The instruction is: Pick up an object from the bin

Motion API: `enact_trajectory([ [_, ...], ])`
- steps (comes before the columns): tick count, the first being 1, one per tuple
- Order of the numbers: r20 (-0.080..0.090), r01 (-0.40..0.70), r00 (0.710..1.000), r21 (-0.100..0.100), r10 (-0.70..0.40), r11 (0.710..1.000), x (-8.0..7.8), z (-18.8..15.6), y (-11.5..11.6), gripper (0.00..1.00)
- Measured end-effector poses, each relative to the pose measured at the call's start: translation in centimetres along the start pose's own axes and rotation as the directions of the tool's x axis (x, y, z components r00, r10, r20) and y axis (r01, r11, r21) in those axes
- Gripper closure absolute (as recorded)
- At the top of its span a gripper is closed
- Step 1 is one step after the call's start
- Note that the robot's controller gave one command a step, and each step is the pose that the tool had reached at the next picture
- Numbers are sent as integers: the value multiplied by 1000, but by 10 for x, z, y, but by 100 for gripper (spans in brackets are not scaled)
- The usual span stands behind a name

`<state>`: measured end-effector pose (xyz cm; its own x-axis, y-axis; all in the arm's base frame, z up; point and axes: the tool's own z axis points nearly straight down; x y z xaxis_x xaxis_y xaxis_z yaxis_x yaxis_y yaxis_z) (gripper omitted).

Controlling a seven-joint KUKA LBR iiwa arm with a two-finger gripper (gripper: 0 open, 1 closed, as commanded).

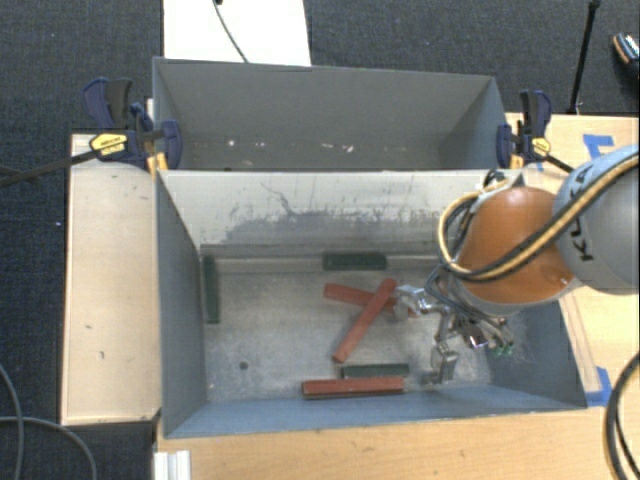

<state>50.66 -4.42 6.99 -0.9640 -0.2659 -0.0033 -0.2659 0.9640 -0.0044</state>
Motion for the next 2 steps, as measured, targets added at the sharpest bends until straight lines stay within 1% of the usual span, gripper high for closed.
enact_trajectory([
  [1,4,81,997,-8,-81,997,-20,-20,105,0],
  [2,3,290,957,0,-290,957,-83,-18,-20,0],
])
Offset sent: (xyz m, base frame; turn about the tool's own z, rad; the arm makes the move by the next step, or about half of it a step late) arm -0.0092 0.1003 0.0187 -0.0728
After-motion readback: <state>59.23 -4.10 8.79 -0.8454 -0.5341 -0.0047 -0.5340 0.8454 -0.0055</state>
